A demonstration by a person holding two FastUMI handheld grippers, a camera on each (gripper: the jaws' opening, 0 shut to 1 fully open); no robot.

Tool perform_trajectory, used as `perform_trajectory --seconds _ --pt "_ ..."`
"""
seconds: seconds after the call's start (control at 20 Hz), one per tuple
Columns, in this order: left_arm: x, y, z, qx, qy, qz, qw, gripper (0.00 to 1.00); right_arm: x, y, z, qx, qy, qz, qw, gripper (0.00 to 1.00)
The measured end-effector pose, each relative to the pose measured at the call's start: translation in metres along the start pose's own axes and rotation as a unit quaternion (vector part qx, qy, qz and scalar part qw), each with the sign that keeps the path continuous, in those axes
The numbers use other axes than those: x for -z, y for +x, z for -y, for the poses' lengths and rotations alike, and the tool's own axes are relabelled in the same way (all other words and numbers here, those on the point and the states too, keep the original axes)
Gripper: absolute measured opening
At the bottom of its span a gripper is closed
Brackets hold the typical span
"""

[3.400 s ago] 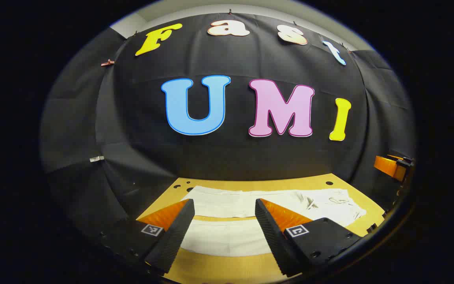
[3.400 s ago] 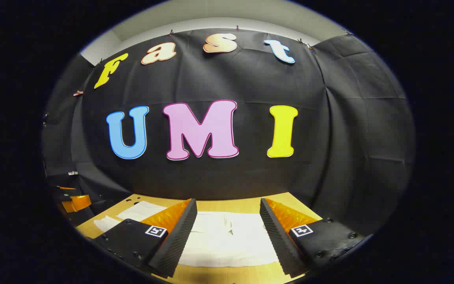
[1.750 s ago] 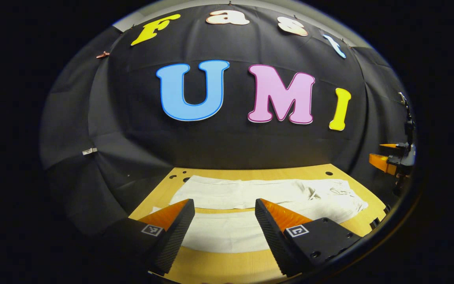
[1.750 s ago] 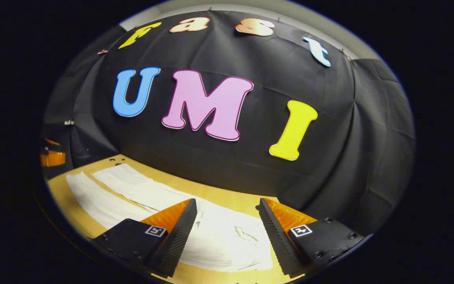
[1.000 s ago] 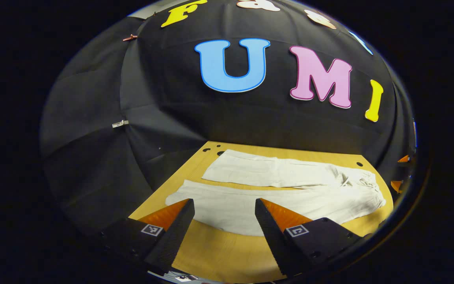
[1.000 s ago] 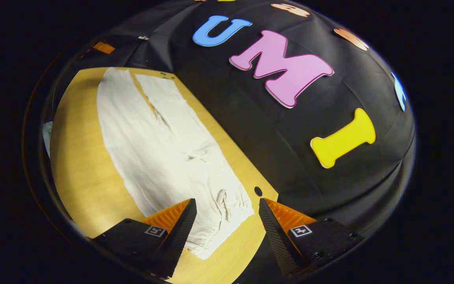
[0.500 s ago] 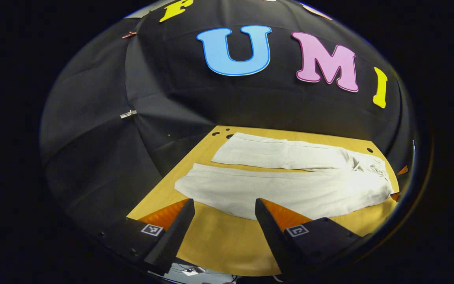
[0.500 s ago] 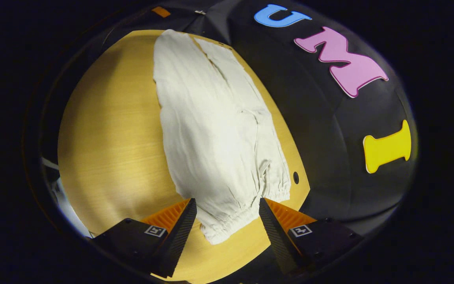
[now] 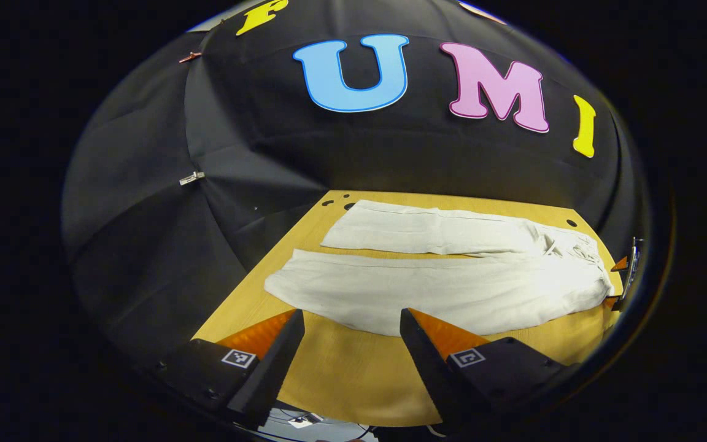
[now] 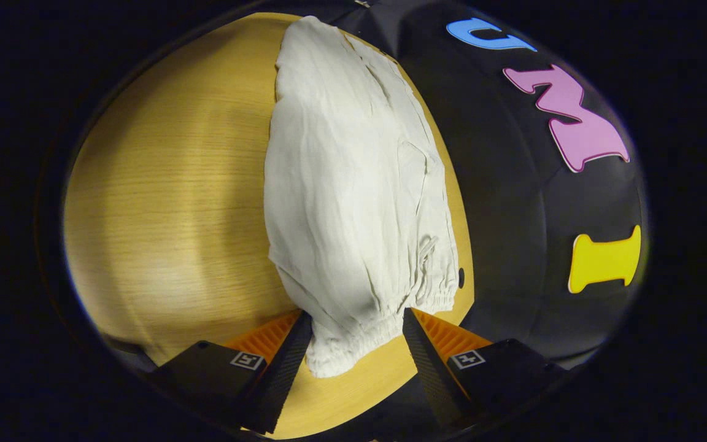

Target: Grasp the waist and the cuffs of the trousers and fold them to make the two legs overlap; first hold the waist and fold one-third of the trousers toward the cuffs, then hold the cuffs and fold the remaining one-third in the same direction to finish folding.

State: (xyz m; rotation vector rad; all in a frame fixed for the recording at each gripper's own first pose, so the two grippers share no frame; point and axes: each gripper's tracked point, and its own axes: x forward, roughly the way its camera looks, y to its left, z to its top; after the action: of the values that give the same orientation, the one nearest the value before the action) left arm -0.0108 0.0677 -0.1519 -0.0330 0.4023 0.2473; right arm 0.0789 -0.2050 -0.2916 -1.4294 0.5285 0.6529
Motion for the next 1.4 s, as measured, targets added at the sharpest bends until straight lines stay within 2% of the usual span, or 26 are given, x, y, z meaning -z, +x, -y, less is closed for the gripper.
perform_trajectory --seconds 0.15,0.25,0.3,0.35,0.4,0.5,0.55,0.65,0.85,1.0,1.1,1.15,1.3,1.35,1.4 --pt "0.007 0.001 0.001 -0.005 -0.005 -0.005 1.000 0.99 -0.003 0.011 0.010 0.034 -0.036 -0.004 0.999 0.92" --pt "0.014 0.002 -0.002 -0.009 -0.005 -0.011 1.000 0.99 0.000 0.019 0.010 0.030 -0.025 -0.011 0.999 0.92" --pt "0.016 0.005 -0.006 -0.014 -0.005 -0.015 1.000 0.99 0.002 0.021 0.009 0.026 -0.016 -0.017 0.999 0.88" --pt "0.019 0.007 -0.011 -0.018 -0.007 -0.019 1.000 0.99 0.003 0.023 0.008 0.021 -0.009 -0.021 1.000 0.72" --pt "0.022 0.010 -0.016 -0.021 -0.009 -0.024 0.999 0.99 0.004 0.025 0.000 0.004 0.001 -0.029 1.000 0.68" --pt "0.025 0.019 -0.029 -0.027 0.002 -0.032 0.999 0.99 0.004 0.021 -0.009 -0.012 0.007 -0.037 0.999 0.40" --pt "0.025 0.025 -0.038 -0.026 0.024 -0.030 0.999 0.99 0.003 0.022 -0.009 -0.014 0.001 -0.033 0.999 0.26" --pt "0.030 0.041 -0.062 -0.036 0.101 -0.031 0.994 0.99 0.004 0.025 -0.009 -0.021 0.011 -0.027 0.999 0.12" --pt "0.037 0.071 -0.106 -0.036 0.236 -0.046 0.970 0.98 0.004 0.021 -0.013 -0.065 0.072 -0.032 0.995 0.06" --pt "0.035 0.100 -0.136 -0.033 0.332 -0.060 0.941 0.98 0.002 0.022 -0.011 -0.070 0.050 -0.028 0.996 0.05" --pt "0.038 0.114 -0.143 -0.016 0.397 -0.074 0.915 0.98 0.002 0.022 -0.011 -0.069 0.041 -0.030 0.996 0.05" --pt "0.041 0.122 -0.144 -0.002 0.435 -0.085 0.896 0.98 0.003 0.022 -0.011 -0.069 0.041 -0.031 0.996 0.05" --pt "0.061 0.145 -0.147 0.049 0.565 -0.106 0.817 0.98 0.003 0.021 -0.011 -0.069 0.040 -0.035 0.996 0.05" --pt "0.063 0.152 -0.150 0.053 0.595 -0.106 0.795 0.97 0.004 0.021 -0.012 -0.068 0.039 -0.035 0.996 0.05" --pt "0.064 0.156 -0.153 0.054 0.612 -0.106 0.782 0.97 0.003 0.021 -0.012 -0.067 0.035 -0.035 0.997 0.05"
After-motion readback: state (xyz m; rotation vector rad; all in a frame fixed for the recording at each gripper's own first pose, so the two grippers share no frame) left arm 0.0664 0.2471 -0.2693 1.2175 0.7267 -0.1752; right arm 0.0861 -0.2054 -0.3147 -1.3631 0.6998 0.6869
